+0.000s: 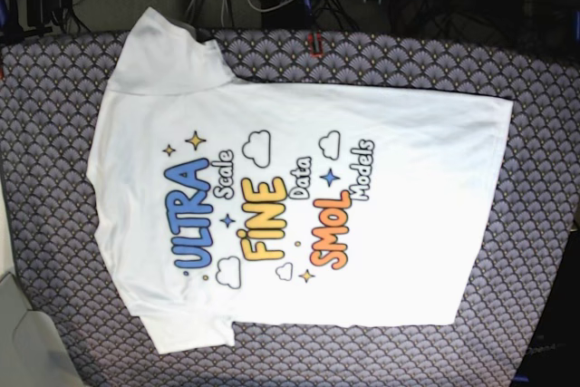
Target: Fold the T-shirt properly
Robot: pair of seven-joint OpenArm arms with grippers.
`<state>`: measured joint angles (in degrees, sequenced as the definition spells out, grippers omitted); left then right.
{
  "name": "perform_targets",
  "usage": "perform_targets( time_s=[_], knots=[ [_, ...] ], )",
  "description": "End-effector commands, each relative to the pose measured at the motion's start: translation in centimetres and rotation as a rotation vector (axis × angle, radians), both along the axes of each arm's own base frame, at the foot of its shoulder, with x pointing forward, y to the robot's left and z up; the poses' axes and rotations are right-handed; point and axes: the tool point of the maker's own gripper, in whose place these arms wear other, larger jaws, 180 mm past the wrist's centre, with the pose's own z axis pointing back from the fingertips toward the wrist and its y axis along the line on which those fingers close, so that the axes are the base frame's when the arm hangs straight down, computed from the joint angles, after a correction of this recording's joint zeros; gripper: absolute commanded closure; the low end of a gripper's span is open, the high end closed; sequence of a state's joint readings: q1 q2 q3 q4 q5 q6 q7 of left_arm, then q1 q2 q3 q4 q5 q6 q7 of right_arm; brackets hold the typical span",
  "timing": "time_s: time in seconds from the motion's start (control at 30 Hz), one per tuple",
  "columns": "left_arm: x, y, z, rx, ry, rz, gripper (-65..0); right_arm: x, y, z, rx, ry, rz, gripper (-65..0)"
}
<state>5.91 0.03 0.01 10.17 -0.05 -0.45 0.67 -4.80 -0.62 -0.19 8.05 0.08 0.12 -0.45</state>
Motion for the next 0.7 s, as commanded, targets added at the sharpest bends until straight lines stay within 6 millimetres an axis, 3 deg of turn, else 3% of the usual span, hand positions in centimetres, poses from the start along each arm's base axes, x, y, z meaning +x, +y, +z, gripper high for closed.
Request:
perform_targets(
  time_s=[0.0, 0.67],
  knots=[
    [-0.01, -0.19, 0.02, -0.006, -0.004, 0.001, -0.4, -0.15, -0.42, 0.01, -0.013, 0.000, -0.003, 0.0],
    [0.22, 0.44, 0.04, 0.005, -0.009, 0.000, -0.4, -0.07, -0.45, 0.01, -0.013, -0.005, -0.007, 0.0]
  ],
)
